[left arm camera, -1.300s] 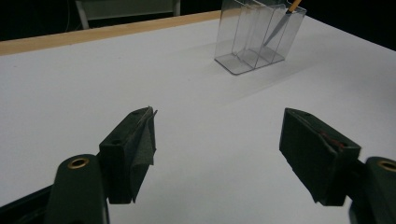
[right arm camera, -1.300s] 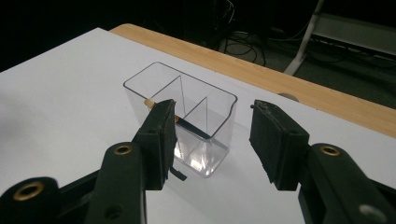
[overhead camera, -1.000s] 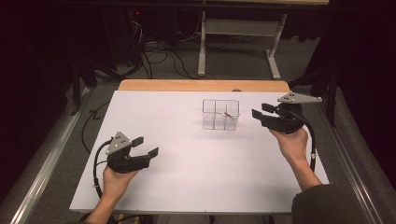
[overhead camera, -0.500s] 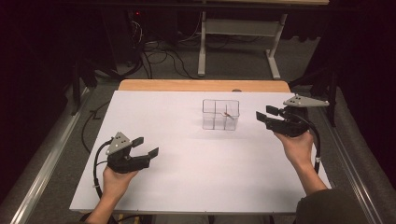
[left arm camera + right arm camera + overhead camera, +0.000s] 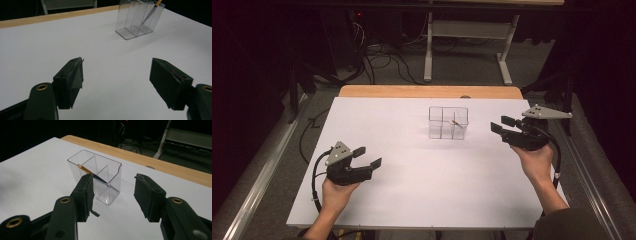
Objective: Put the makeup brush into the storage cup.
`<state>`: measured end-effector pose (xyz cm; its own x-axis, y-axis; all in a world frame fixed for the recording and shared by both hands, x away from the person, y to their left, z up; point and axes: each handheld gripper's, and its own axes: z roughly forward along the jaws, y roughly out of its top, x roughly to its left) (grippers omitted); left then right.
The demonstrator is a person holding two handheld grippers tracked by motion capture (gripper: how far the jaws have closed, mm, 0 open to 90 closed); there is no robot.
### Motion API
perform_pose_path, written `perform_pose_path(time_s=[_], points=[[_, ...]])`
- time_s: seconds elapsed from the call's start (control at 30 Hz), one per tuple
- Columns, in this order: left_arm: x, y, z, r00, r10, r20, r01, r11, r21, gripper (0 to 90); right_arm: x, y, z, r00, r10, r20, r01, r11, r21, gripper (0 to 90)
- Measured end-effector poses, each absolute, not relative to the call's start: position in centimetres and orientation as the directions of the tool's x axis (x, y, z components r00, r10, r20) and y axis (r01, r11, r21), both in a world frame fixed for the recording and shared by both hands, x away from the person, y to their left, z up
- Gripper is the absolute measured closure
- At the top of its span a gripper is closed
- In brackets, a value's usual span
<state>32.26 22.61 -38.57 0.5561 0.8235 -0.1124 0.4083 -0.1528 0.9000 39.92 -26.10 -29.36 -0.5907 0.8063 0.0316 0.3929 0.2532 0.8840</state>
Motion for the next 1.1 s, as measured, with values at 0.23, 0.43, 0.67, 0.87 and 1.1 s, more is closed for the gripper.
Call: perform_pose_path(time_s=[0.23, 0.43, 0.67, 0.87, 1.1], points=[[32.2, 22.6, -38.5, 0.556, 0.824, -0.112, 0.409, -0.154, 0.9, 27.4, 39.1, -26.8, -29.5, -0.592, 0.805, 0.037, 0.389, 0.245, 0.888, 51.1], [32.2, 22.5, -38.6, 0.557, 0.823, -0.109, 0.407, -0.156, 0.9, 27.4, 38.4, -27.2, -29.6, -0.595, 0.803, 0.043, 0.386, 0.238, 0.891, 50.7], [32.3, 22.6, -38.6, 0.556, 0.824, -0.11, 0.41, -0.156, 0.899, 27.5, 37.7, -27.6, -29.9, -0.6, 0.799, 0.04, 0.384, 0.244, 0.891, 50.3], [32.2, 22.5, -38.6, 0.556, 0.824, -0.108, 0.409, -0.157, 0.899, 27.4, 37.1, -28.0, -30.2, -0.602, 0.797, 0.043, 0.386, 0.244, 0.89, 50.0], [32.3, 22.5, -38.6, 0.557, 0.823, -0.111, 0.41, -0.156, 0.898, 27.4, 36.5, -28.2, -30.5, -0.605, 0.794, 0.054, 0.39, 0.236, 0.89, 49.9]])
